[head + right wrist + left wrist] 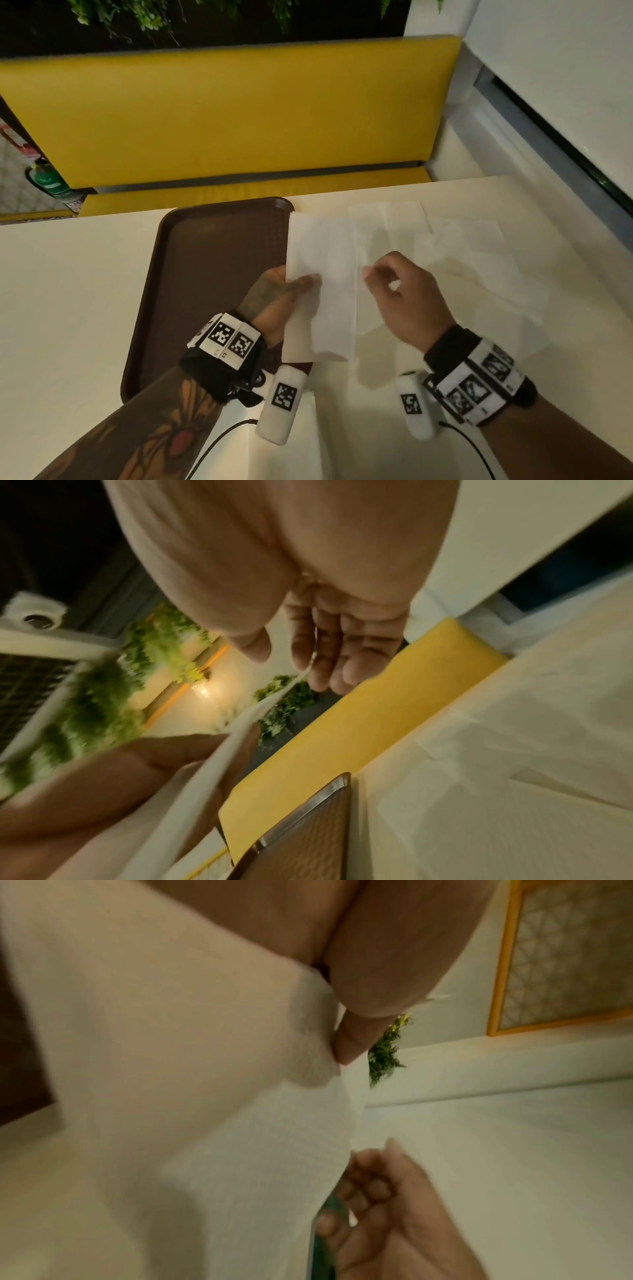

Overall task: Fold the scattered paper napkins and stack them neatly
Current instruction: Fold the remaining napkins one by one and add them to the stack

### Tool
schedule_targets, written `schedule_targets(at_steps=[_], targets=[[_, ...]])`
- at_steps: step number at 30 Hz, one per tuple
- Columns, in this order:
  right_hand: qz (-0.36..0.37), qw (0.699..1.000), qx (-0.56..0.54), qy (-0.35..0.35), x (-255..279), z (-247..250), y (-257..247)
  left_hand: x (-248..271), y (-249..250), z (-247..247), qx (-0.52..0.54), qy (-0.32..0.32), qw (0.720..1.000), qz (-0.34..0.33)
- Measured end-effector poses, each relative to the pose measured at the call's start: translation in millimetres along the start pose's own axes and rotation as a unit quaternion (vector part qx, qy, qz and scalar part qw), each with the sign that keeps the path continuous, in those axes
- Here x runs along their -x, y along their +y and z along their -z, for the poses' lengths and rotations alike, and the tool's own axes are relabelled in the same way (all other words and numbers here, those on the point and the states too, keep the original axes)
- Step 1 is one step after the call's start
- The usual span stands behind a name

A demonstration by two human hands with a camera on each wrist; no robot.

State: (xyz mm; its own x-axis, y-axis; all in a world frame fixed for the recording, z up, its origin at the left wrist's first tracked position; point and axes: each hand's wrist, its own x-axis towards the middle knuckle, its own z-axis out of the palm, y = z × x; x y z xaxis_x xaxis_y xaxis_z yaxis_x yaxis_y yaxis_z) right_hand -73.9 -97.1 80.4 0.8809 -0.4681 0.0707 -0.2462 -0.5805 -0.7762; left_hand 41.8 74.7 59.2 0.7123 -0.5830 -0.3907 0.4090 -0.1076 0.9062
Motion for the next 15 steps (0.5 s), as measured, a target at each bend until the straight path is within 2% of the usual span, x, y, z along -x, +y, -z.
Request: schedule_targets(at_steps=[3, 6, 8, 12, 15], targets=[[-0.097, 0.985, -0.1, -0.103, -9.3, 2.5, -0.5, 5.4, 12.0, -2.0, 0.046, -0.011, 0.999, -0.02], [-0.108, 0.965, -0.169, -0.166, -10.7, 0.7, -7.5, 7.0, 21.2, -9.5, 0.055, -0.024, 0.998, -0.031], [-0.093, 0.962, -0.188, -0.173, -13.3, 0.0, -8.7, 7.5, 25.4, -11.1, 0.05, -0.028, 0.998, -0.039], [-0.08, 0.962, -0.21, -0.152, -18.9, 4.7, -7.9, 5.2, 29.7, -5.2, -0.036, -0.018, 0.995, -0.087], [-0.066, 0.966, -0.209, -0.138, -21.3, 10.1, -2.6, 2.7, 30.3, -3.6, -0.011, 0.011, 0.994, -0.107]])
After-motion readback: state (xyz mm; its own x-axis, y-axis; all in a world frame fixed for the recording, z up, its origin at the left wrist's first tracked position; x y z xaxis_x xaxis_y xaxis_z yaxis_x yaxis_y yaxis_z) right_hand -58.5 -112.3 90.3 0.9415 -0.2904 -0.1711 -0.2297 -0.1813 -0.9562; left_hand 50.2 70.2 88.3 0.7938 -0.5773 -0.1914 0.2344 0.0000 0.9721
